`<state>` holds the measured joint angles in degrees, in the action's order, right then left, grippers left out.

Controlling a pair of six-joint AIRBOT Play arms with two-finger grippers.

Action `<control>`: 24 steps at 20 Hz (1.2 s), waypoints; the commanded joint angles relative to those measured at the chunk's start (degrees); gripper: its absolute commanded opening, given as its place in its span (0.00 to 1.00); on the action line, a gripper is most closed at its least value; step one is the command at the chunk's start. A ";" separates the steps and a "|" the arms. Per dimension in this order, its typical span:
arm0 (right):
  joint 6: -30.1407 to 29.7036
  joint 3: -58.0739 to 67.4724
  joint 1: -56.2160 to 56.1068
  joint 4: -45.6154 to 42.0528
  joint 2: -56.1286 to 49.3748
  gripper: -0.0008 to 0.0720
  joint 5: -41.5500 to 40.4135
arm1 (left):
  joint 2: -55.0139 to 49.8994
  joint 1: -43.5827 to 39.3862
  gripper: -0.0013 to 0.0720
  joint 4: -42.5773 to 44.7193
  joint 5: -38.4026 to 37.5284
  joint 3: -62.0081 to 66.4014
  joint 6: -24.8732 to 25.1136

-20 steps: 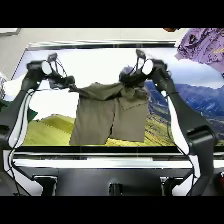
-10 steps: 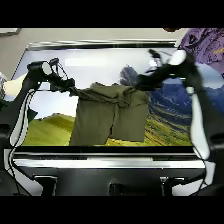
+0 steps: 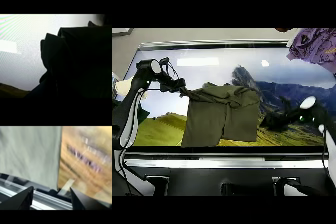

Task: Fold the clothes and pants, and hang the long-sleeved shirts on hangers.

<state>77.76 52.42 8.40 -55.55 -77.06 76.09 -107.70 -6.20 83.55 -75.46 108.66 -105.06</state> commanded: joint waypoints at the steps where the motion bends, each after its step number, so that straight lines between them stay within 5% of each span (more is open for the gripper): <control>1: -4.31 -14.25 0.57 7.78 2.54 0.73 -7.98 | 0.07 0.04 0.04 0.02 -0.22 0.04 0.02; 10: -7.08 -17.44 0.57 17.57 1.68 0.69 -17.38 | 0.04 0.04 0.04 0.04 -0.68 0.02 0.02; 13: -9.44 -17.44 0.55 20.55 -1.07 0.42 -15.10 | 0.04 0.04 0.04 0.07 -0.68 0.02 0.02; 15: -10.95 -17.42 0.57 23.85 -1.14 0.32 -14.82 | 0.04 0.04 0.04 0.07 -0.68 0.02 0.02; 17: -11.34 -17.14 0.57 24.68 -1.14 0.05 -14.62 | -0.02 0.04 0.04 0.07 -0.68 0.02 0.02; 18: -11.19 -15.85 0.83 24.55 -1.14 0.05 -14.21 | -0.02 0.04 0.04 0.07 -0.68 0.02 0.02; 24: 6.05 14.51 2.12 -0.94 -1.60 0.05 -14.19 | -0.07 0.13 0.04 0.09 -1.53 0.00 0.02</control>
<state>75.11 53.60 10.20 -42.83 -78.30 62.33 -107.72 -6.13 83.61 -76.60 108.66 -105.06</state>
